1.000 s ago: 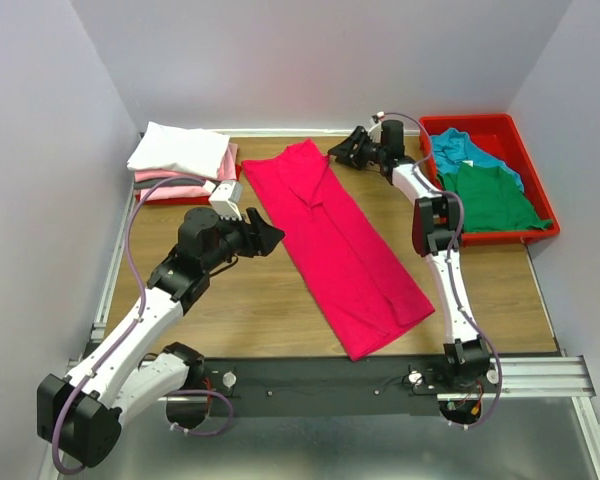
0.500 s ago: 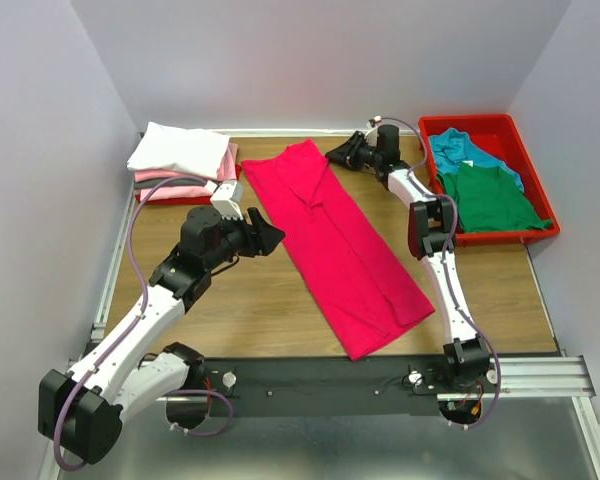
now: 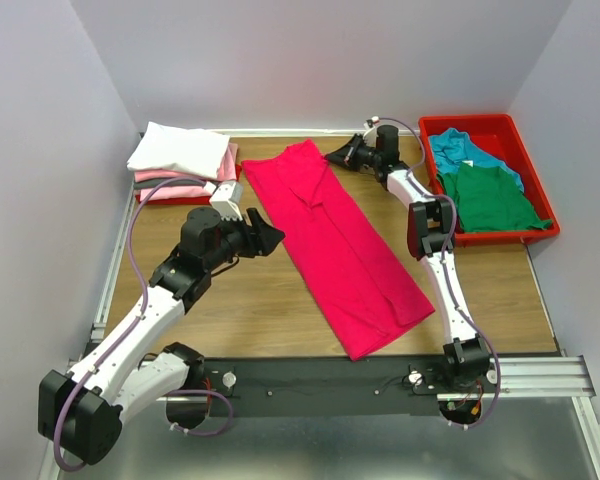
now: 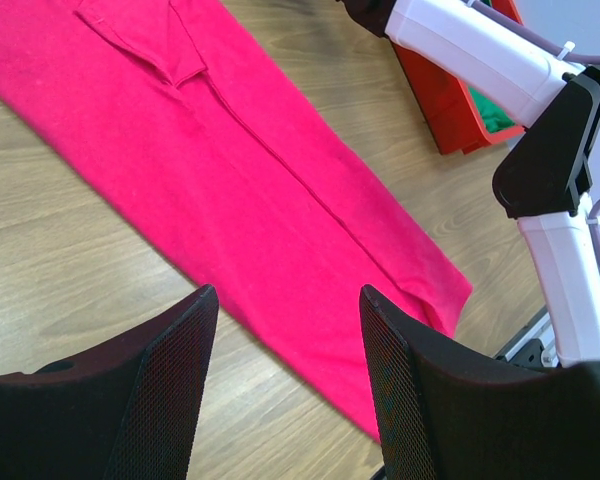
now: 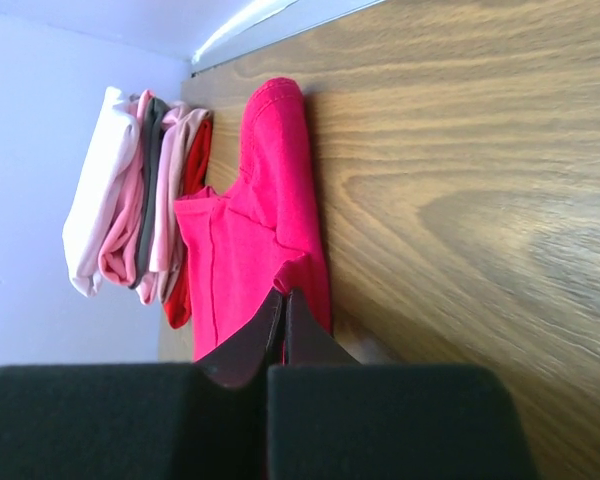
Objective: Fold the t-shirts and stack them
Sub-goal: Fold the tshirt
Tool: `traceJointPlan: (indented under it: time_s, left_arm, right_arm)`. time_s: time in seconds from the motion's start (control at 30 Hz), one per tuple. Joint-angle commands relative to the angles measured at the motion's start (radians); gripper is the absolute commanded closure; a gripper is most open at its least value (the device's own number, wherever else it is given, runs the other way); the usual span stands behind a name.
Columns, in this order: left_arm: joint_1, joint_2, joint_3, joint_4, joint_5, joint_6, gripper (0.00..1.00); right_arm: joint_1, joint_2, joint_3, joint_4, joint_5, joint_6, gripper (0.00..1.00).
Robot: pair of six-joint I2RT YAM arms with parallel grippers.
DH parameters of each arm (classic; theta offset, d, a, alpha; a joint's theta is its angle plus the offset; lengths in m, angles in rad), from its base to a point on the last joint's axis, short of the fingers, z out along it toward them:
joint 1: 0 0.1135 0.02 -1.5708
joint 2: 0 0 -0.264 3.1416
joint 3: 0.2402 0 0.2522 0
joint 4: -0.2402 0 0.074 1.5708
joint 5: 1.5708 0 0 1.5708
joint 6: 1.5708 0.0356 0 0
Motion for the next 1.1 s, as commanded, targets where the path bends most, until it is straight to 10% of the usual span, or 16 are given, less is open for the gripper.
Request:
traceJointPlan:
  time_s: [0.0, 1.07]
  left_arm:
    - [-0.001, -0.024, -0.015, 0.008, -0.018, -0.005, 0.34]
    - [-0.001, -0.080, -0.038, -0.024, -0.014, 0.007, 0.34]
  right_arm:
    - [0.017, 0.005, 0.023, 0.025, -0.048, -0.005, 0.99]
    - [0.081, -0.165, -0.127, 0.028, -0.106, -0.135, 0.99]
